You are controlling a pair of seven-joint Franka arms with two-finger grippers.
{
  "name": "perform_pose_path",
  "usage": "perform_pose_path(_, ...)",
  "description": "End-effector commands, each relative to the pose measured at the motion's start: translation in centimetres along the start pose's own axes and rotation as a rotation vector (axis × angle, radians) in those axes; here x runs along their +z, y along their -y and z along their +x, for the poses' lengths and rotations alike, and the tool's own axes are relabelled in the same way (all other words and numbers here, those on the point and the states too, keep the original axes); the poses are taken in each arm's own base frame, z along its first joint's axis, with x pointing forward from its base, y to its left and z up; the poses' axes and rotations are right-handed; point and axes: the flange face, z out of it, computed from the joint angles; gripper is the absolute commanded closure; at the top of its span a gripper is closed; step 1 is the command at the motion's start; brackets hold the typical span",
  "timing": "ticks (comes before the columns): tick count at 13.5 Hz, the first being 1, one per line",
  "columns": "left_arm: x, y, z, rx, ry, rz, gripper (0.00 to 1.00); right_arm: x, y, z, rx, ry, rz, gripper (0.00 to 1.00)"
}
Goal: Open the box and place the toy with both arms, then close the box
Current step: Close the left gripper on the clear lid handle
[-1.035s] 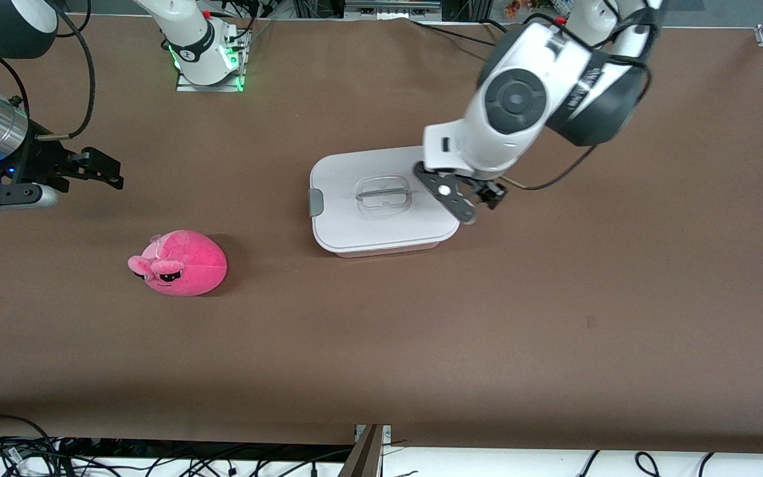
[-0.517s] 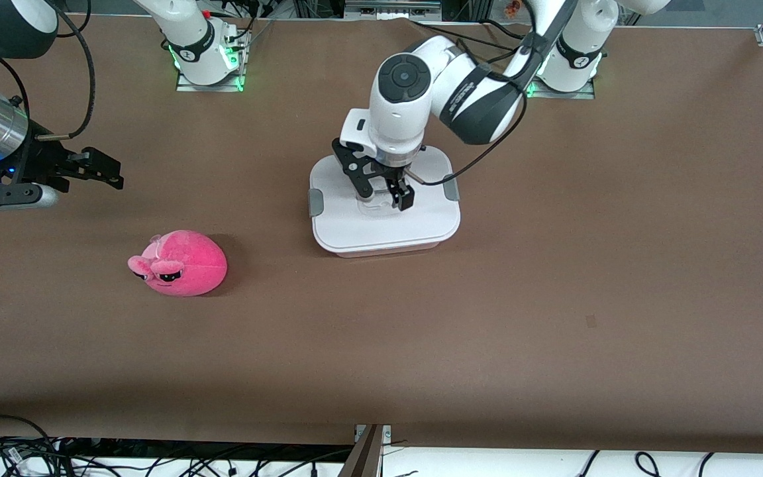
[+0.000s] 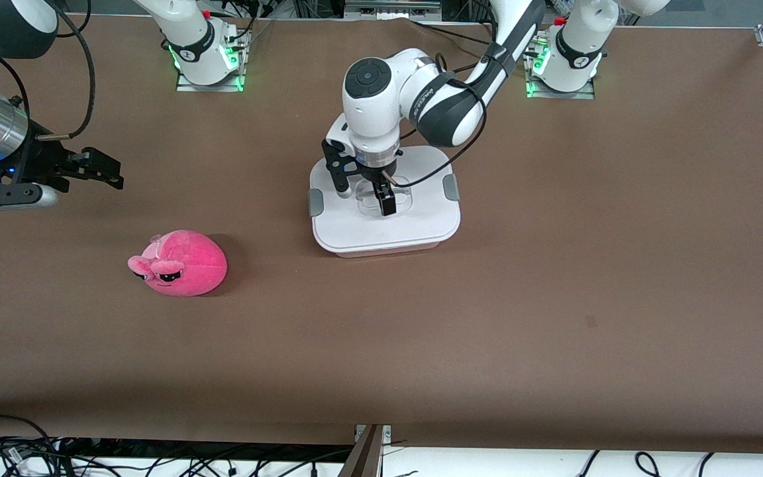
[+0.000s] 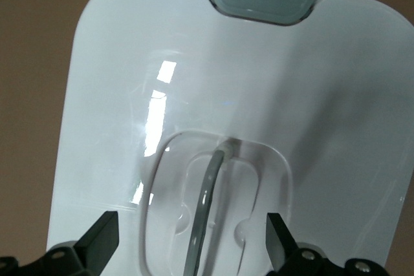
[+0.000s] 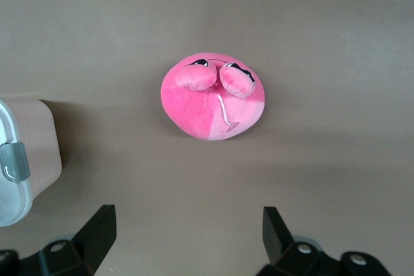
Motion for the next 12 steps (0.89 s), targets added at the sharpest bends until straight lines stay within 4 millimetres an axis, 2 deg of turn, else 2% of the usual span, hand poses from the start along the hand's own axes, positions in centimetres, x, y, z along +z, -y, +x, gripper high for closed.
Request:
perform_pose_path(1, -0.2, 0.2, -0.1, 0.046, 0.002, 0.028, 0.00, -0.2, -0.1, -0.2, 0.000, 0.003, 0.004, 0.00)
perform_pose_path(2, -0.2, 0.1, 0.0, 0.049, 0.002, 0.028, 0.00, -0.2, -0.1, -0.2, 0.000, 0.003, 0.004, 0.00)
perform_pose_path(3, -0.2, 0.1, 0.0, 0.054, 0.004, 0.026, 0.22, -0.2, -0.1, -0.2, 0.000, 0.003, 0.004, 0.00)
perform_pose_path(4, -0.3, -0.1, -0.1, 0.051, 0.010, 0.019, 0.64, -0.2, -0.1, -0.2, 0.000, 0.003, 0.004, 0.00)
perform_pose_path(5, -0.5, -0.5, -0.1, 0.036, 0.019, 0.007, 0.86, -0.2, -0.1, -0.2, 0.000, 0.003, 0.004, 0.00)
perform_pose_path(6, -0.5, -0.9, -0.3, 0.039, 0.041, -0.007, 0.96, -0.2, -0.1, -0.2, 0.000, 0.003, 0.004, 0.00)
perform_pose_path(7, -0.6, -0.9, -0.4, 0.048, 0.045, -0.010, 1.00, -0.2, -0.1, -0.2, 0.000, 0.003, 0.004, 0.00)
perform_pose_path(11, -2.0, -0.9, -0.6, 0.039, 0.059, -0.020, 1.00, -0.2, -0.1, -0.2, -0.001, 0.002, -0.006, 0.00)
perform_pose_path(12, -3.0, -0.9, -0.8, 0.035, 0.056, -0.018, 1.00, -0.2, -0.1, -0.1, -0.005, -0.006, -0.009, 0.00)
